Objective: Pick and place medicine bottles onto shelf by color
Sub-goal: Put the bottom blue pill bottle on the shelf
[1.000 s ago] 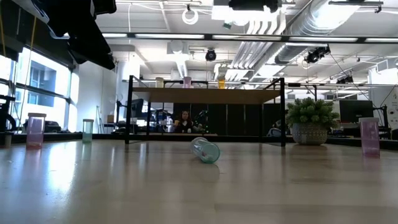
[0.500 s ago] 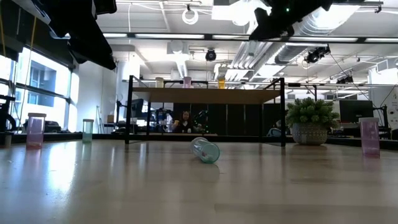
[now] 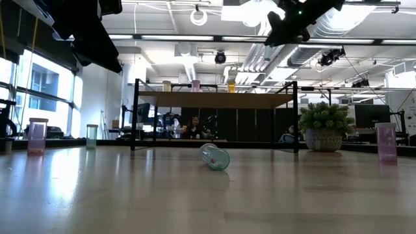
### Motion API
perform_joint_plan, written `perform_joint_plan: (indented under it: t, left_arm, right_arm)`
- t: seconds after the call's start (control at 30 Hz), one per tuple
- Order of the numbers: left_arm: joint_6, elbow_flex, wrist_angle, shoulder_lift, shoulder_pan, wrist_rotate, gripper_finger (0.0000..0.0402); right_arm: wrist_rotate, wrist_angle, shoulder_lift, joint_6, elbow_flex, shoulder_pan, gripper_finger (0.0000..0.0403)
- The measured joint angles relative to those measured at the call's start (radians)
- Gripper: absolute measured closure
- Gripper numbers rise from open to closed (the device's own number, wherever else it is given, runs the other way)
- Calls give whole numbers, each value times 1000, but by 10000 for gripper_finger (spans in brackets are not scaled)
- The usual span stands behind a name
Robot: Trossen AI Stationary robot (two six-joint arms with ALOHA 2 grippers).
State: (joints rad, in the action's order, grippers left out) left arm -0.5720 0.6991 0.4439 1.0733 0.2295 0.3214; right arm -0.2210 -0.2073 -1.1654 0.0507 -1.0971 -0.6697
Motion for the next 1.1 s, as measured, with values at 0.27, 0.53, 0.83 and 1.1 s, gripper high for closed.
perform_joint_plan:
  t: [0.27, 0.53, 0.83, 1.1]
  left_arm:
    - [0, 0, 0, 0, 0, 0, 192]
    - [-1, 0, 0, 0, 0, 0, 192]
    - [-3, 0, 0, 0, 0, 0, 192]
    - [-2, 0, 0, 0, 0, 0, 192]
  right_arm:
    - [70, -84, -87, -50, -6, 0, 303]
    - [114, -117, -183, -71, -6, 2, 303]
    - [121, -116, -262, -72, -7, 2, 303]
    - [98, -130, -263, -77, -7, 2, 303]
